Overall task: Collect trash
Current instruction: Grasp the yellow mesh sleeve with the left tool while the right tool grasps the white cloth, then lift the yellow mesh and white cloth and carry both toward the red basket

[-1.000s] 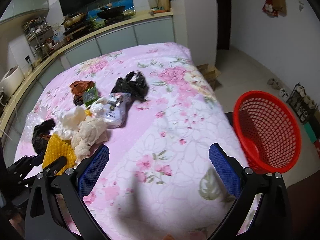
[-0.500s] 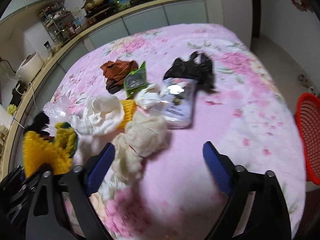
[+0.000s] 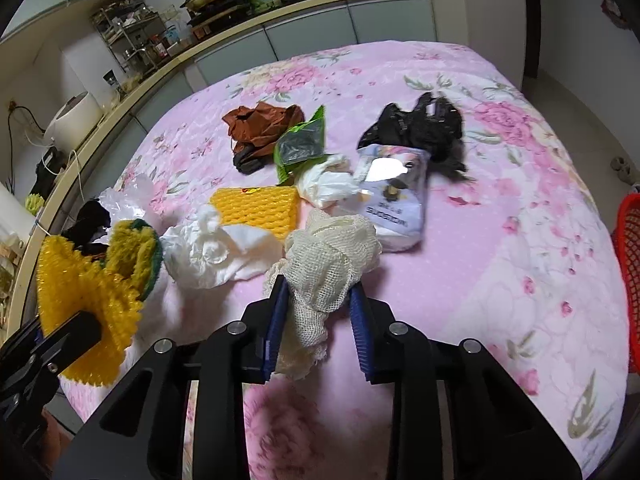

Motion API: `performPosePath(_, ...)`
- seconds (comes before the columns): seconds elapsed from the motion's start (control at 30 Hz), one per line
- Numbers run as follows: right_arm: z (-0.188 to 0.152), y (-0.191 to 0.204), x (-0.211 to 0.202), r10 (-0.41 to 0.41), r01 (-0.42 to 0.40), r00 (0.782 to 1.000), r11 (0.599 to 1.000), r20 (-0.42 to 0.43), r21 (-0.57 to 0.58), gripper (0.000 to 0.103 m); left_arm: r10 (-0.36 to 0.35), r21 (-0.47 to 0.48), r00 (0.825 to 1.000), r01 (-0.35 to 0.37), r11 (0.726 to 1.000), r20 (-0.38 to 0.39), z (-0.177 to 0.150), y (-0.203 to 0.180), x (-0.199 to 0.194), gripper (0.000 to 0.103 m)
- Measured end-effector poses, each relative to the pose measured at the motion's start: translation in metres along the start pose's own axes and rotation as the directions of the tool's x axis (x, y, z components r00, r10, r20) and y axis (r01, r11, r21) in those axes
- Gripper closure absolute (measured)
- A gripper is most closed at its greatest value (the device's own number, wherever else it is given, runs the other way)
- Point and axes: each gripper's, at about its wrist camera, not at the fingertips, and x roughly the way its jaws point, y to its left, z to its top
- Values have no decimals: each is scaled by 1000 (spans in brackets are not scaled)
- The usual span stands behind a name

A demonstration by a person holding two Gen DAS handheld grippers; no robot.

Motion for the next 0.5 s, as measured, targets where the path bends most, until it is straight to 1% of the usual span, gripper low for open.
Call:
performPosePath(0.07,-2,-6,-5,-2,2,1000,1000,3,12,73,-11,0,1000,11,1000,-20,-2,-2,6,67)
performPosePath(0.17,-5,-15,-10,-14,14,1000,1000,9,26,73,-2,-5,999,2,1000,-39,-6,-2,15,57)
performPosePath(0.27,-8,-22,-15,-23,22,1000,999,13,34,73,-2,-5,999,2,1000,-54,-10,-3,19,57)
performPosePath(0.43,-13,-26,-23,-36,35,999,999,27,28,73,0,42,999,2,999,-35,-13,-15,13,57)
performPosePath(0.5,-15,-28,-25,-36,35,999,999,27,27,73,9,68,999,-7,998,-34,-15,-20,12,53)
